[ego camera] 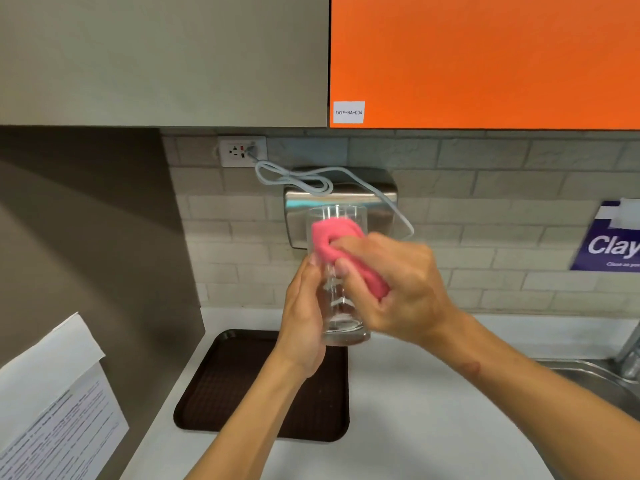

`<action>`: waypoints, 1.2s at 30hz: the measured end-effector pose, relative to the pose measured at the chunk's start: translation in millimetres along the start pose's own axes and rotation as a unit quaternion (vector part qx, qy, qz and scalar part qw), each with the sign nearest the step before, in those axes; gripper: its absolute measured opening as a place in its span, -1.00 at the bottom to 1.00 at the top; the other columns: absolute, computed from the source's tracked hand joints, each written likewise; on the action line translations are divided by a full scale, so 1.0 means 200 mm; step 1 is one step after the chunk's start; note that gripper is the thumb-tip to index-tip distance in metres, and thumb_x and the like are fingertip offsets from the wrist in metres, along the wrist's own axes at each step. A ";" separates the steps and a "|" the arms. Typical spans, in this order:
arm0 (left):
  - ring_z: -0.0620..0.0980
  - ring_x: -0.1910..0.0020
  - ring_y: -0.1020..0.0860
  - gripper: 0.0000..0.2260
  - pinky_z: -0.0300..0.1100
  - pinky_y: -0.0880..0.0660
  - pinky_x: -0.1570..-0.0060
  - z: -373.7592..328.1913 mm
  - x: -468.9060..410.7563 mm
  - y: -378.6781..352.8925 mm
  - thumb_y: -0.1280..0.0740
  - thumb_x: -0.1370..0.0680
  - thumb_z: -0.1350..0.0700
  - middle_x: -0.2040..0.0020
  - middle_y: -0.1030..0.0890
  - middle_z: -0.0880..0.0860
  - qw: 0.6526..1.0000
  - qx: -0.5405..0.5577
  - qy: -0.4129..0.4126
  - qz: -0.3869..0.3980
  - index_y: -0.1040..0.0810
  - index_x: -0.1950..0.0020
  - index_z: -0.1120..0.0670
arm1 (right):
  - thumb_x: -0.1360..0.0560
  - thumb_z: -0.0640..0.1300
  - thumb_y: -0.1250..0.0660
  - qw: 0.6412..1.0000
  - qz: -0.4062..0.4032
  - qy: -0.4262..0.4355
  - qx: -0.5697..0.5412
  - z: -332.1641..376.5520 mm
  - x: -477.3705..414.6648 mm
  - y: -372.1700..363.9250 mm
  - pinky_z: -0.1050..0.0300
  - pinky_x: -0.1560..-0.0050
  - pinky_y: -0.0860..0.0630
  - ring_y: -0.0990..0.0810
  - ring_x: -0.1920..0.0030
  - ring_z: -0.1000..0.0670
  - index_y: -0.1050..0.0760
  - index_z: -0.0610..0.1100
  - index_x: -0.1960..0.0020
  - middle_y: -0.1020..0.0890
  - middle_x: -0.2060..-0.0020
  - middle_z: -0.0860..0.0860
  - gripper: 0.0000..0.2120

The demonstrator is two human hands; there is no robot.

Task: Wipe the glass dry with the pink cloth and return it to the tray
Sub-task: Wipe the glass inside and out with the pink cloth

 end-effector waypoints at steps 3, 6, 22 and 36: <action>0.15 -0.27 -0.70 -0.42 -0.05 -0.69 -0.08 0.01 0.00 0.02 -0.24 -0.64 -0.30 -0.27 -0.73 0.14 1.000 -0.016 -0.012 -0.003 -0.56 -0.49 0.07 | -0.64 -0.17 -0.36 1.000 0.007 0.003 -0.005 0.02 0.04 -0.02 0.40 0.07 -0.52 -0.63 0.24 0.08 -0.71 -0.27 -0.17 -0.76 0.16 -0.07 -0.77; 0.13 -0.35 -0.66 -0.41 0.06 -0.66 -0.23 0.00 0.01 -0.01 -0.28 -0.62 -0.38 -0.35 -0.69 0.10 0.997 -0.054 -0.046 0.017 -0.54 -0.52 -0.06 | -0.64 -0.20 -0.36 0.999 -0.052 -0.009 0.003 -0.04 -0.06 0.04 0.46 0.05 -0.47 -0.60 0.24 0.12 -0.71 -0.27 -0.15 -0.76 0.13 -0.05 -0.79; 0.18 -0.41 -0.61 -0.48 0.31 -0.56 -0.34 -0.03 0.03 -0.01 -0.21 -0.66 -0.25 -0.44 -0.62 0.14 0.996 -0.045 -0.082 -0.009 -0.48 -0.56 -0.05 | -0.68 -0.21 -0.32 0.990 -0.124 -0.064 -0.032 -0.07 -0.07 0.07 0.04 0.16 -0.67 -0.74 0.20 -0.09 -0.65 -0.32 -0.27 -0.77 0.07 -0.17 -0.74; -0.02 -0.27 -0.68 -0.66 -0.12 -0.65 -0.16 -0.13 0.04 0.01 -0.20 -0.72 -0.21 -0.27 -0.70 -0.06 0.979 -0.102 -0.172 -0.037 -0.51 -0.47 -0.21 | -0.62 -0.18 -0.41 0.994 -0.080 0.006 0.069 0.08 -0.08 0.03 0.01 0.32 -0.63 -0.63 0.34 -0.07 -0.74 -0.23 -0.11 -0.69 0.24 -0.08 -0.82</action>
Point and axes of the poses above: each hand's wrist, its own x-axis away from the middle knuckle, its own y-axis out of the back of the hand, z = x × y, the point moved 9 cm from there along -x, towards the middle knuckle
